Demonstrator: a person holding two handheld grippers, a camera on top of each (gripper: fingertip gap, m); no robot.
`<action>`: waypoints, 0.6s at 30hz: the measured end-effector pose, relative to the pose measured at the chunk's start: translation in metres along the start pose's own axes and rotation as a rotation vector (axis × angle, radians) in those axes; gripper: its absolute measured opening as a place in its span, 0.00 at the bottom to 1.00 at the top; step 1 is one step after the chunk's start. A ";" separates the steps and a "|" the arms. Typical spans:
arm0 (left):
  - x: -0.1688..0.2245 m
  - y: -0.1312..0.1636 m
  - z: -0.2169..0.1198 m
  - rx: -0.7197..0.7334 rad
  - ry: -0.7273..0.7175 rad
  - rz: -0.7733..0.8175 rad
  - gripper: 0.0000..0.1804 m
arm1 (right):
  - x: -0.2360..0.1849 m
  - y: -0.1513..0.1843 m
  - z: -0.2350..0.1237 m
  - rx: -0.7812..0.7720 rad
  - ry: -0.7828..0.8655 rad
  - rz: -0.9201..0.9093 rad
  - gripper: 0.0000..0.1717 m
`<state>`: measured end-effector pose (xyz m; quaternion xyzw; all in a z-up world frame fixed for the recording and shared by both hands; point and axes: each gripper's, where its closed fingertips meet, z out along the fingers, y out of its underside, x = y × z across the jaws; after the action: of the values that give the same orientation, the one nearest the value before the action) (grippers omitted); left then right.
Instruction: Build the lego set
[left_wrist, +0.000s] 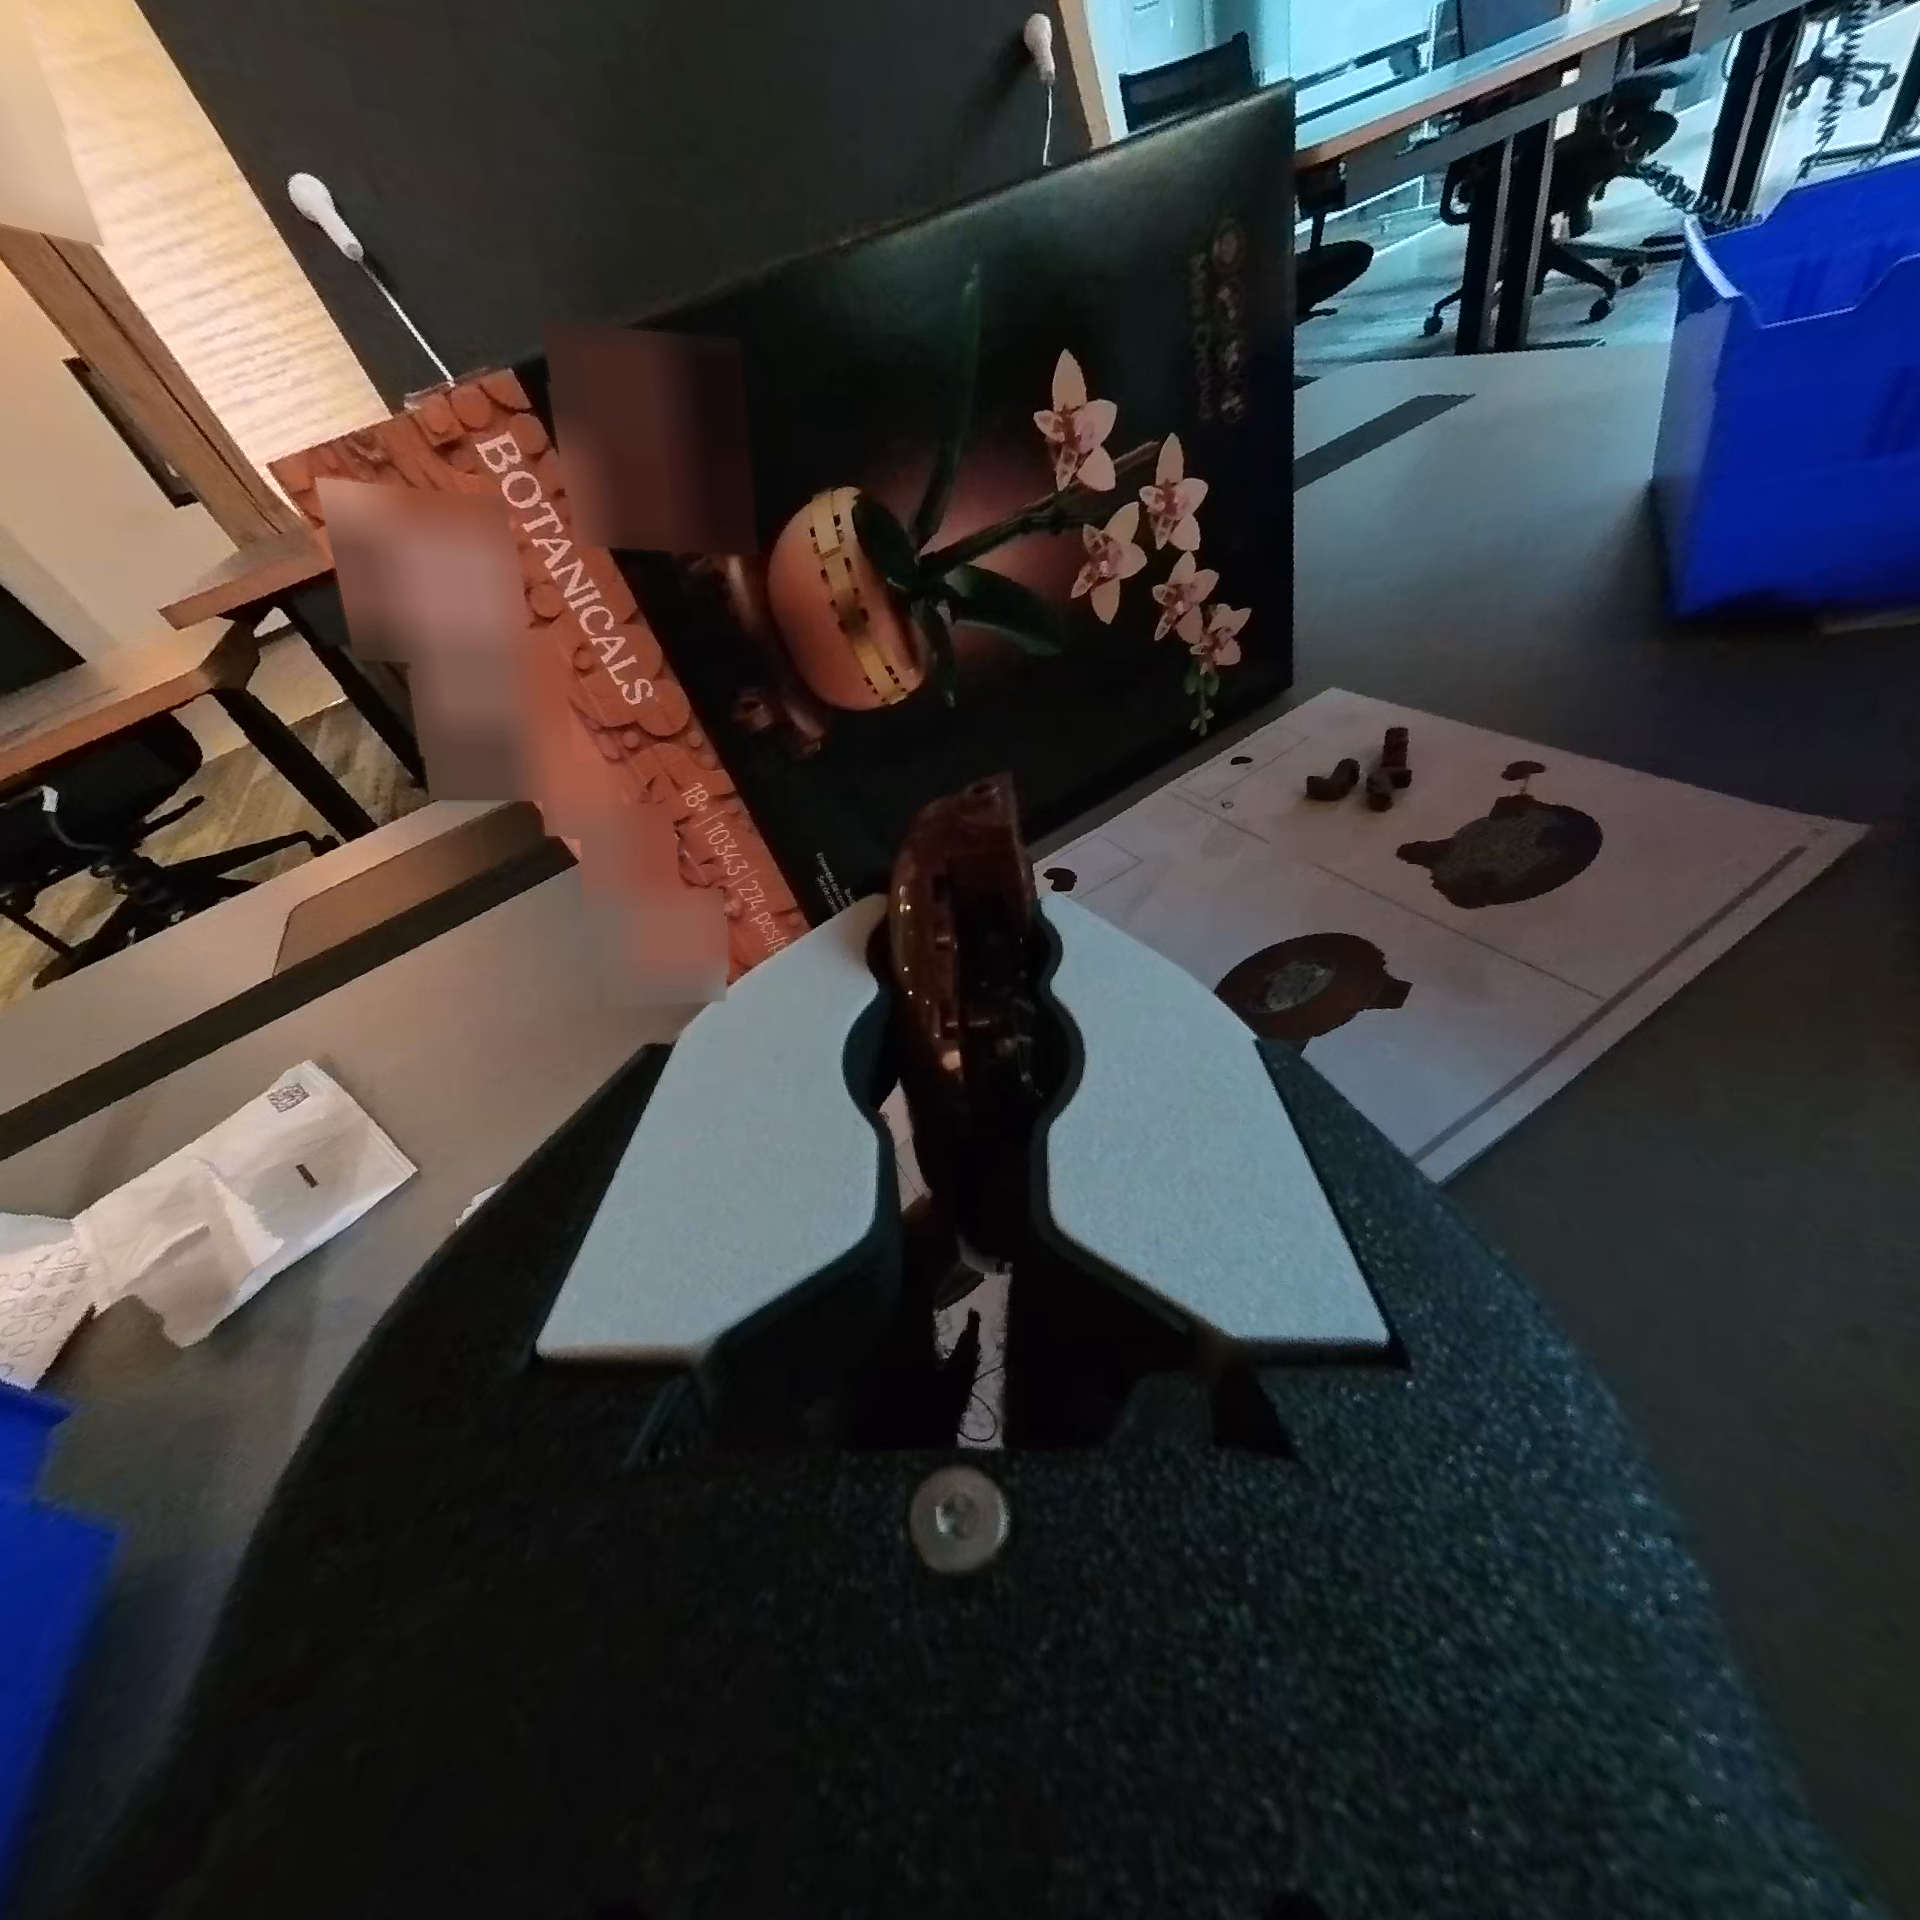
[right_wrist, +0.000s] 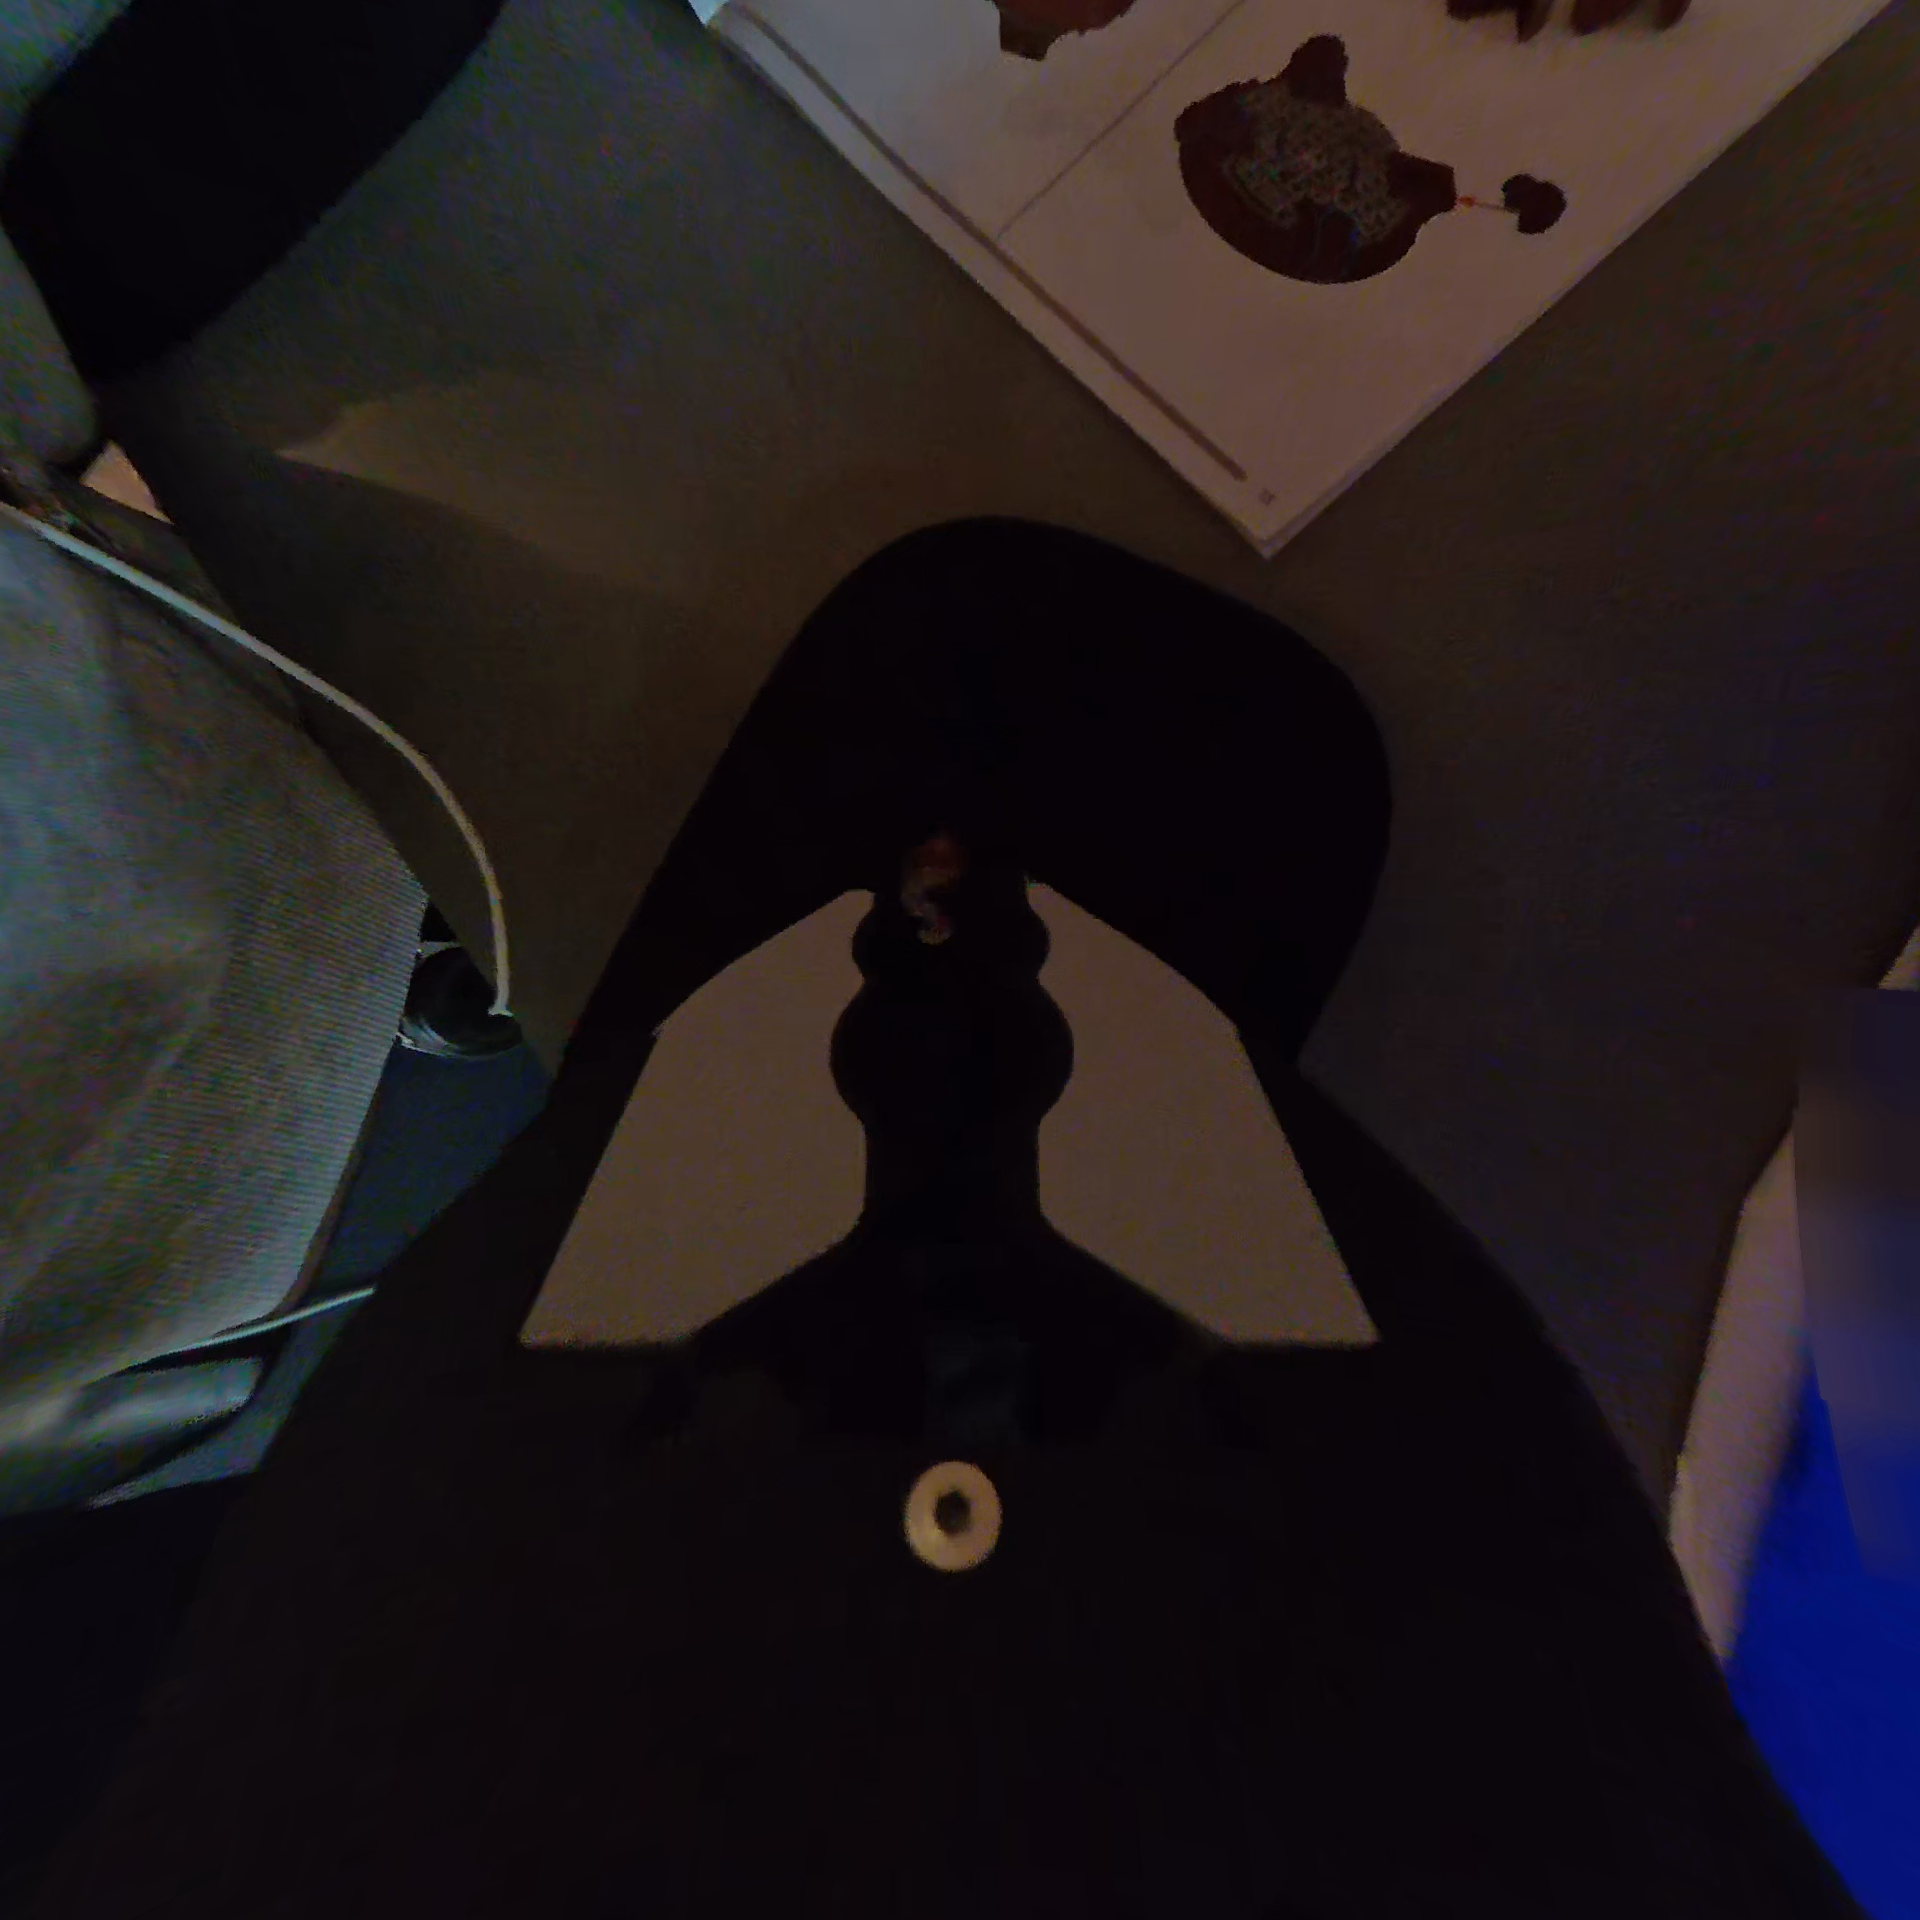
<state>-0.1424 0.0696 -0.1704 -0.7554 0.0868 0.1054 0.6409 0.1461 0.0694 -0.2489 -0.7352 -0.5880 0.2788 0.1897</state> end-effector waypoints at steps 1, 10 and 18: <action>0.000 0.000 0.000 0.000 0.001 0.000 0.12 | 0.001 0.001 -0.001 -0.014 0.015 -0.006 0.12; -0.001 0.000 0.000 0.003 -0.001 -0.003 0.12 | -0.001 -0.001 0.000 -0.007 0.005 0.005 0.11; -0.001 -0.001 -0.001 0.006 -0.001 -0.002 0.12 | 0.003 -0.012 -0.007 0.090 -0.144 0.116 0.03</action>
<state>-0.1427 0.0690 -0.1691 -0.7534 0.0861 0.1048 0.6435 0.1420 0.0754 -0.2372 -0.7368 -0.5433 0.3677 0.1634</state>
